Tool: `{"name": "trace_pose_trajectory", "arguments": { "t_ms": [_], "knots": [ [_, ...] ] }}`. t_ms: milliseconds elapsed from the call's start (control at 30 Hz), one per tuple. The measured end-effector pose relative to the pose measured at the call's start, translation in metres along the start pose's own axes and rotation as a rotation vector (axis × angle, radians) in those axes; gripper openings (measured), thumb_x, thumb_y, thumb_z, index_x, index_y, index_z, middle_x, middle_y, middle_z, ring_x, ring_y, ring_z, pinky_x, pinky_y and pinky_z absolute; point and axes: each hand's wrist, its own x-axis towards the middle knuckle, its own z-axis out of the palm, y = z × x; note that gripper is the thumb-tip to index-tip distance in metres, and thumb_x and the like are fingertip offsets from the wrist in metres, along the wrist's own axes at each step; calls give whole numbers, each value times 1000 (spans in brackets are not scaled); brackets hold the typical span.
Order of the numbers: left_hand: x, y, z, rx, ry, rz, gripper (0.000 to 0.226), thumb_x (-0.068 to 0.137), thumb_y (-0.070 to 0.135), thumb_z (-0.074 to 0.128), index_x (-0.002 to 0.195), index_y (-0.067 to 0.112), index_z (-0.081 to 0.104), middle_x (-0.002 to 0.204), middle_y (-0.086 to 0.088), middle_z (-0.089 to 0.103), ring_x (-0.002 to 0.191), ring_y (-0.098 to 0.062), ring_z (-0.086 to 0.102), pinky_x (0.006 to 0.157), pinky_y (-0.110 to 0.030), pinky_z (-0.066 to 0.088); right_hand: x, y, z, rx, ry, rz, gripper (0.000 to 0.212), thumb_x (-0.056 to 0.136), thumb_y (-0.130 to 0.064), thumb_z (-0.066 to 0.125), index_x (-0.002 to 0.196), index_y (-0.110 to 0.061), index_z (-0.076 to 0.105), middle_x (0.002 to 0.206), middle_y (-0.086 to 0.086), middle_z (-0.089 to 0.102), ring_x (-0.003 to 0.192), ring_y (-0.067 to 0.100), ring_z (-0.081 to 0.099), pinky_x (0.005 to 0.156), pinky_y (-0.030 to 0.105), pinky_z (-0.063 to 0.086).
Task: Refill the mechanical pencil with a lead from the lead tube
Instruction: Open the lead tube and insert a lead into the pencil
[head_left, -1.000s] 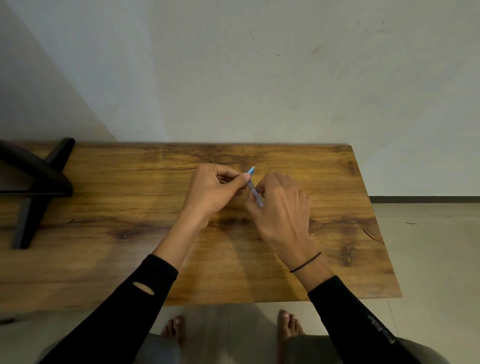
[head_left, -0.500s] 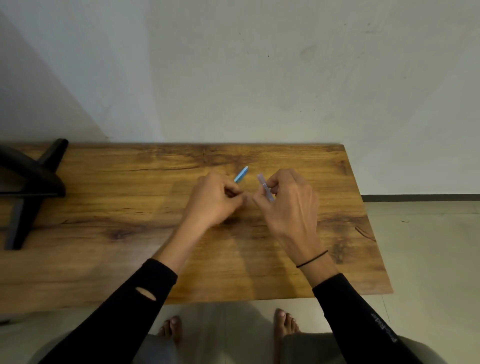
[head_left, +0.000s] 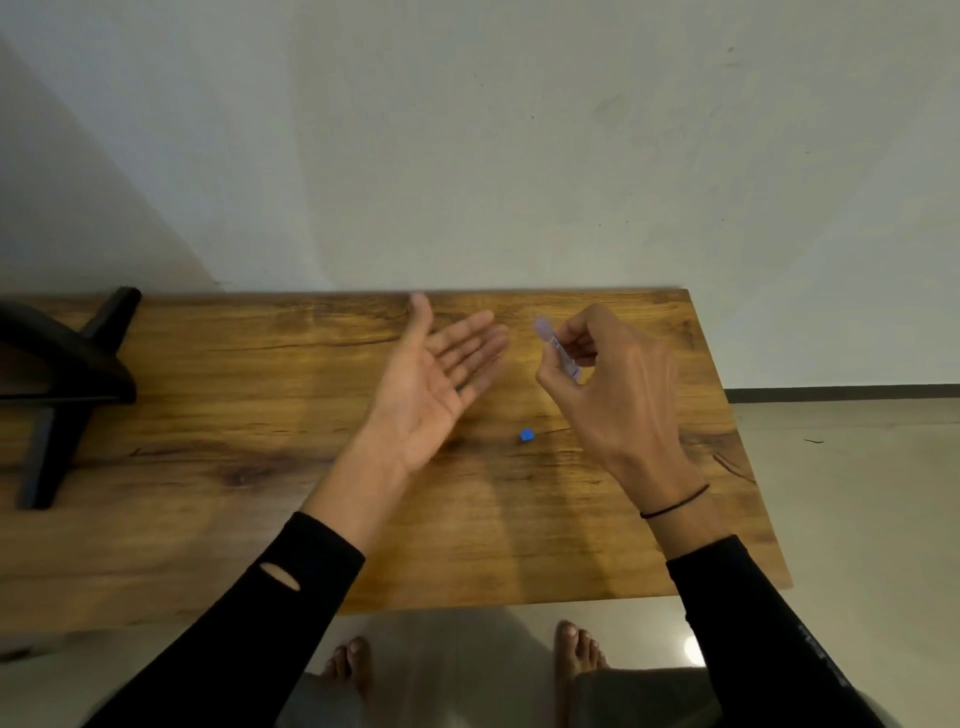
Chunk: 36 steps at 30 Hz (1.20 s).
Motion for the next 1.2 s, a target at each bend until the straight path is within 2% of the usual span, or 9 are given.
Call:
{"name": "trace_pose_trajectory", "arguments": {
  "t_ms": [100, 300, 467, 533, 633, 900, 1067, 1133, 1200],
  "knots": [
    [-8, -1, 3, -354, -160, -73, 106, 101, 82, 22, 151, -5, 55, 146, -31, 66, 127, -35, 73, 105, -42, 61, 2, -10, -7, 27, -109, -190, 11, 94, -17, 73, 101, -10, 68, 94, 2, 76, 80, 26, 74, 63, 43, 60],
    [-15, -10, 16, -403, -223, -27, 127, 90, 95, 12, 158, -7, 45, 131, -27, 73, 112, -36, 72, 88, -38, 63, 17, -32, -34, -18, -324, -413, 13, 89, -7, 70, 102, -8, 69, 103, 6, 71, 94, 29, 68, 84, 46, 55],
    [-24, -17, 19, -453, -324, 2, 128, 87, 98, 18, 153, -7, 49, 131, -26, 73, 112, -36, 76, 103, -42, 59, 22, -49, -52, -142, -433, -462, 21, 93, 6, 67, 106, -10, 69, 103, 6, 66, 88, 30, 63, 78, 42, 49],
    [-27, -19, 21, -464, -346, 15, 131, 86, 100, 19, 157, -7, 44, 143, -27, 67, 124, -37, 70, 118, -44, 48, 23, -53, -57, -230, -428, -492, 35, 86, 19, 64, 105, -11, 67, 102, 7, 63, 84, 29, 58, 73, 39, 44],
    [-32, -20, 25, -459, -362, 38, 132, 86, 100, 20, 160, -7, 42, 161, -27, 53, 134, -38, 63, 119, -45, 46, 23, -59, -61, -299, -413, -515, 47, 75, 27, 57, 102, -11, 64, 101, 7, 61, 83, 27, 54, 74, 36, 36],
    [-38, -19, 31, -453, -371, 54, 132, 86, 100, 22, 154, -9, 50, 150, -29, 60, 130, -38, 69, 119, -45, 48, 23, -62, -60, -340, -346, -523, 44, 72, 17, 41, 102, -6, 64, 105, 12, 60, 86, 31, 52, 73, 38, 33],
    [-35, -16, 28, -513, -395, 48, 132, 87, 99, 24, 159, -11, 41, 169, -32, 40, 158, -43, 41, 132, -49, 34, 27, -48, -59, -366, -219, -445, 44, 81, 26, 54, 108, -6, 66, 116, 16, 58, 98, 33, 50, 76, 40, 34],
    [-34, -15, 28, -539, -411, 46, 133, 86, 99, 25, 162, -10, 35, 171, -32, 36, 165, -42, 28, 134, -48, 27, 29, -41, -59, -347, -168, -402, 38, 87, 22, 65, 110, -8, 68, 119, 16, 59, 103, 35, 52, 75, 43, 38],
    [-33, -14, 29, -549, -422, 44, 134, 86, 99, 25, 162, -11, 35, 168, -33, 40, 164, -42, 31, 135, -49, 26, 30, -33, -61, -301, -92, -369, 26, 94, 11, 69, 111, -9, 70, 119, 17, 59, 106, 37, 52, 77, 49, 43]
  ]
}}
